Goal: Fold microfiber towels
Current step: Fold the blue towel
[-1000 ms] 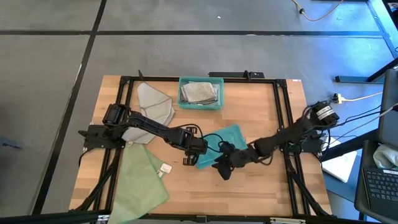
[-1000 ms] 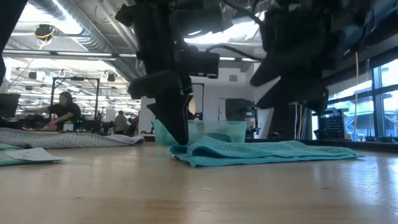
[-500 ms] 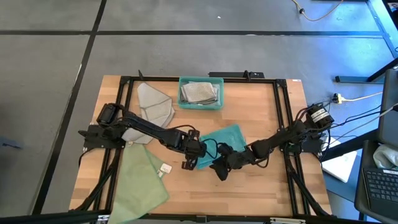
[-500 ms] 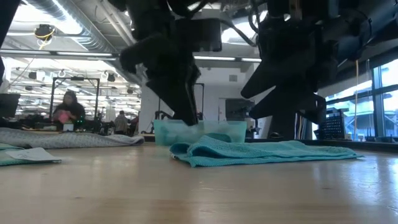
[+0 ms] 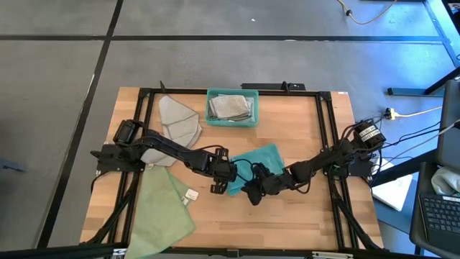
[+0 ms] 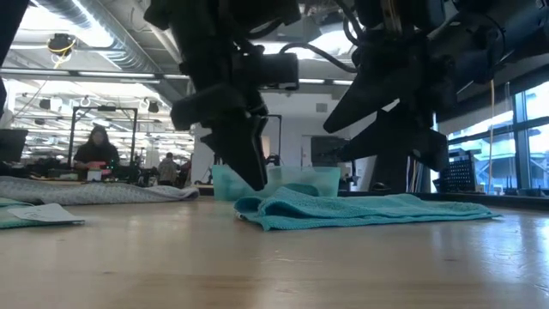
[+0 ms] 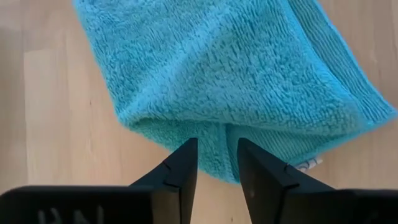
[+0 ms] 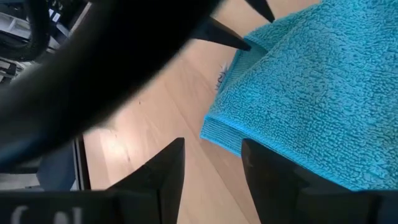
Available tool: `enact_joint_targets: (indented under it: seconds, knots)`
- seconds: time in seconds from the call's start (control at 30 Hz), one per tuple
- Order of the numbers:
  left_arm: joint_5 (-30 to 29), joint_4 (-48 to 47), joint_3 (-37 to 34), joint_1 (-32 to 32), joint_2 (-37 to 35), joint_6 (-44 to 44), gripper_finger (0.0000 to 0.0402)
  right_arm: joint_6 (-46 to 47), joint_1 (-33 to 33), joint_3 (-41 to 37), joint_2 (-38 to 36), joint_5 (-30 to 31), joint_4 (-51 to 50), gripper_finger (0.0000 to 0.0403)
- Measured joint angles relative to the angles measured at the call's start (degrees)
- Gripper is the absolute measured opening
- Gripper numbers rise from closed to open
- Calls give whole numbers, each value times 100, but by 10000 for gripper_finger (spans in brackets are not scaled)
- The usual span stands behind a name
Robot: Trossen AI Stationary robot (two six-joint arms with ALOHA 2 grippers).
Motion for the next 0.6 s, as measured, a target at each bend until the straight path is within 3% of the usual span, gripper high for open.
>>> enact_joint_targets:
  seconds: [0.6]
  knots:
    - [-320,267,-124,-47,190,-51,107,291,0,0,0,4,-27,162]
